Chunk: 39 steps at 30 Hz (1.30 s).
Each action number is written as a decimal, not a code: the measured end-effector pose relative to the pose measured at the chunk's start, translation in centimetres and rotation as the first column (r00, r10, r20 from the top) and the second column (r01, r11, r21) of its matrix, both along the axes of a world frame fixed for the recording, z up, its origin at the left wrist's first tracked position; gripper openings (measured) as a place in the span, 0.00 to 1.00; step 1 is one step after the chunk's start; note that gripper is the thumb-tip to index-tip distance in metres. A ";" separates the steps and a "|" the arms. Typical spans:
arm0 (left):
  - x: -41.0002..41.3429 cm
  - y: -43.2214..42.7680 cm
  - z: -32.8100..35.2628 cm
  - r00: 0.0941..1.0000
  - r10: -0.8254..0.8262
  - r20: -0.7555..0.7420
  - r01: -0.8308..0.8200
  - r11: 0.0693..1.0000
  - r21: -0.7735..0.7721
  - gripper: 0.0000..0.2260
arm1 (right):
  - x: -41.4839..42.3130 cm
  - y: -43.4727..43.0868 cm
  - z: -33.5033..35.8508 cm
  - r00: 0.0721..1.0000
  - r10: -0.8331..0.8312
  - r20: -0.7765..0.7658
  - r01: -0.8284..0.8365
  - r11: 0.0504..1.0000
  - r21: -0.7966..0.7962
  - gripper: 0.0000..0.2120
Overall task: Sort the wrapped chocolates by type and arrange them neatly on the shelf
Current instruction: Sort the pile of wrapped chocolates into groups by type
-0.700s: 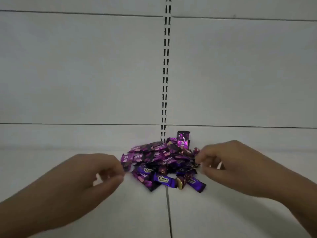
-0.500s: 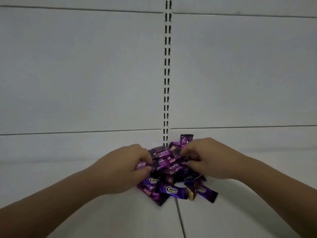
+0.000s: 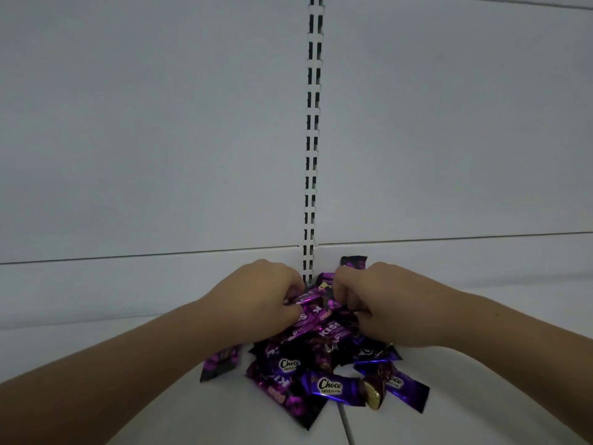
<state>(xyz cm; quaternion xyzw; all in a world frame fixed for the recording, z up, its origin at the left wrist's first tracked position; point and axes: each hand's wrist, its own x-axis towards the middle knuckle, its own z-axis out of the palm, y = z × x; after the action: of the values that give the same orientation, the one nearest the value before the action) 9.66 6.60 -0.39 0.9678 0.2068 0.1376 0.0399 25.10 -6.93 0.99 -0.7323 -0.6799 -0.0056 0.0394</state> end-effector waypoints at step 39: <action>-0.2 -0.5 1.9 0.931 0.065 0.359 0.084 0.919 -0.385 0.08 | 1.8 2.0 2.6 0.975 0.133 -0.177 -0.138 0.990 -0.018 0.11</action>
<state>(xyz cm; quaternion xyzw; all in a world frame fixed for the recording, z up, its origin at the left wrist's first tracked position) 9.44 6.10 1.50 0.8983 0.2144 0.2705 0.2720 26.88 -4.95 3.56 -0.6823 -0.7221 0.0722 0.0883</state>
